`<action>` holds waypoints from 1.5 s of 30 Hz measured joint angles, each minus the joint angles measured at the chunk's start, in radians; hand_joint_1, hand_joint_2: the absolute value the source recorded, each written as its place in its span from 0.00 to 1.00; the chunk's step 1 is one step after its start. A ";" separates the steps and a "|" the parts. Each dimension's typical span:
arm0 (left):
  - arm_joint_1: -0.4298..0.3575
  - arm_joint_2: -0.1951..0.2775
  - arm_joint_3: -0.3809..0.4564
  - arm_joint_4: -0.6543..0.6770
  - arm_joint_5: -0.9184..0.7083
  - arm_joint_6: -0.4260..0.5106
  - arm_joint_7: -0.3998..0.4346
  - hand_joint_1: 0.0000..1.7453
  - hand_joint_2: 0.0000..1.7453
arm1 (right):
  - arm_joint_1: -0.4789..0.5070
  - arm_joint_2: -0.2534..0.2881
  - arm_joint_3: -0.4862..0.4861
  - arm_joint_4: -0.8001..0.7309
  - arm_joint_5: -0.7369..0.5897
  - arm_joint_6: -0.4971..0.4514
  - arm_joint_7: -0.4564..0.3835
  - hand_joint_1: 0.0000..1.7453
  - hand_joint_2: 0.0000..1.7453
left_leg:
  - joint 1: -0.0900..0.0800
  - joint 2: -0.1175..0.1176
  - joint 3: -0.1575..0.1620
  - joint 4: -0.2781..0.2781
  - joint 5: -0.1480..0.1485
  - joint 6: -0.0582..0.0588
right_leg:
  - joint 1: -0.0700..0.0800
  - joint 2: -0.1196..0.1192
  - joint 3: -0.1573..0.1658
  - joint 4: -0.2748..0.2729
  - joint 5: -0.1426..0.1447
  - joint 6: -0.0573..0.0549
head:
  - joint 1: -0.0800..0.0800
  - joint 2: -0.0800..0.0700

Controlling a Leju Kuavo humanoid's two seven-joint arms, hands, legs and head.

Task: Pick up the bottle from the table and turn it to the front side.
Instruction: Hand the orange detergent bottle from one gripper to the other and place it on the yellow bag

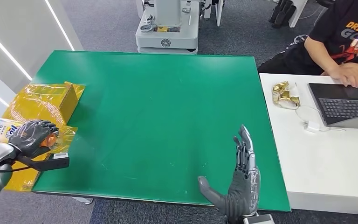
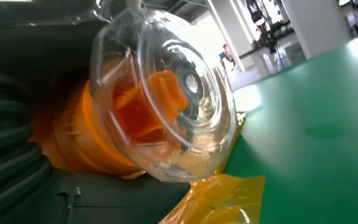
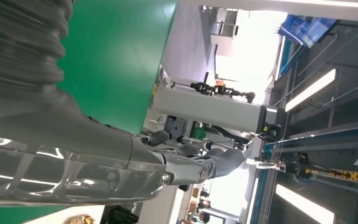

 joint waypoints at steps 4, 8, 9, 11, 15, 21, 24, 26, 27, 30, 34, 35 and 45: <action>-0.072 -0.010 -0.072 0.085 -0.007 0.005 -0.014 1.00 1.00 | -0.001 0.003 0.000 -0.008 0.010 0.006 0.012 0.00 1.00 | 0.000 0.000 0.000 0.000 0.000 0.000 | 0.000 0.000 0.000 0.000 0.000 0.000 | 0.000 0.000; -0.120 -0.029 -0.126 0.148 -0.015 0.012 -0.020 1.00 1.00 | -0.001 0.006 -0.002 -0.012 0.016 0.005 0.019 0.00 1.00 | 0.000 0.000 0.000 0.000 0.000 0.000 | 0.000 0.000 -0.001 0.000 0.000 0.000 | 0.000 0.000; -0.132 -0.035 -0.138 0.163 -0.016 0.015 -0.021 1.00 1.00 | -0.001 0.006 -0.002 -0.014 0.018 0.006 0.021 0.00 1.00 | 0.000 0.000 0.000 0.000 0.000 0.000 | 0.000 0.000 -0.001 0.000 0.000 0.000 | 0.000 0.000; -0.155 -0.049 -0.162 0.195 -0.017 0.025 -0.022 1.00 1.00 | -0.002 0.007 -0.002 -0.016 0.020 0.008 0.027 0.00 1.00 | 0.000 0.000 0.000 0.000 0.000 0.000 | 0.000 0.000 0.000 0.000 0.000 0.000 | 0.000 0.000; -0.180 -0.070 -0.197 0.243 -0.014 0.035 -0.023 1.00 1.00 | -0.002 0.008 -0.002 -0.017 0.023 0.010 0.032 0.00 1.00 | 0.000 0.001 0.000 0.000 0.000 0.000 | 0.000 0.001 0.000 0.000 0.000 0.000 | 0.000 0.000; -0.185 -0.083 -0.229 0.275 -0.005 0.047 -0.032 1.00 1.00 | -0.002 0.008 -0.002 -0.017 0.020 0.010 0.033 0.00 1.00 | 0.000 0.001 0.000 0.000 0.000 0.000 | 0.000 0.001 -0.001 0.000 0.000 0.000 | 0.000 0.000; -0.188 -0.087 -0.244 0.282 -0.001 0.049 -0.038 1.00 1.00 | -0.003 0.008 -0.002 -0.017 0.015 0.011 0.034 0.00 1.00 | 0.000 0.001 0.000 0.000 0.000 0.000 | 0.000 0.001 -0.001 0.000 0.000 0.000 | 0.000 0.000; -0.191 -0.093 -0.253 0.285 -0.001 0.049 -0.039 1.00 1.00 | -0.005 0.008 -0.002 -0.017 0.011 0.011 0.034 0.00 1.00 | 0.000 0.001 0.000 0.000 0.000 0.000 | 0.000 0.001 -0.001 0.000 0.000 0.000 | 0.000 0.000; -0.193 -0.095 -0.256 0.287 -0.001 0.049 -0.039 1.00 1.00 | -0.006 0.008 -0.002 -0.017 0.010 0.011 0.034 0.00 1.00 | 0.000 0.001 0.000 0.000 0.000 0.000 | 0.000 0.001 -0.001 0.000 0.000 0.000 | 0.000 0.000; -0.203 -0.103 -0.269 0.293 -0.001 0.052 -0.038 1.00 1.00 | -0.006 0.009 -0.002 -0.017 0.008 0.011 0.034 0.00 1.00 | 0.000 0.001 0.000 0.000 0.000 0.000 | 0.000 0.001 -0.001 0.000 0.000 0.000 | 0.000 0.000; -0.223 -0.120 -0.288 0.311 -0.001 0.063 -0.033 1.00 1.00 | -0.007 0.009 -0.001 -0.017 0.006 0.011 0.035 0.00 1.00 | 0.000 0.000 0.000 0.000 0.000 0.000 | 0.000 0.001 0.000 0.000 0.000 0.000 | 0.000 0.000; -0.227 -0.123 -0.293 0.316 -0.001 0.066 -0.031 1.00 1.00 | -0.008 0.009 -0.001 -0.017 0.005 0.011 0.035 0.00 1.00 | 0.000 0.000 0.000 0.000 0.000 0.000 | 0.000 0.001 0.000 0.000 0.000 0.000 | 0.000 0.000; -0.280 -0.188 -0.325 0.405 -0.004 0.129 0.006 1.00 1.00 | -0.017 0.009 0.003 -0.012 0.001 0.011 0.037 0.00 1.00 | 0.000 0.000 0.000 0.000 0.000 0.000 | 0.000 0.001 0.000 0.000 0.000 0.000 | 0.000 0.000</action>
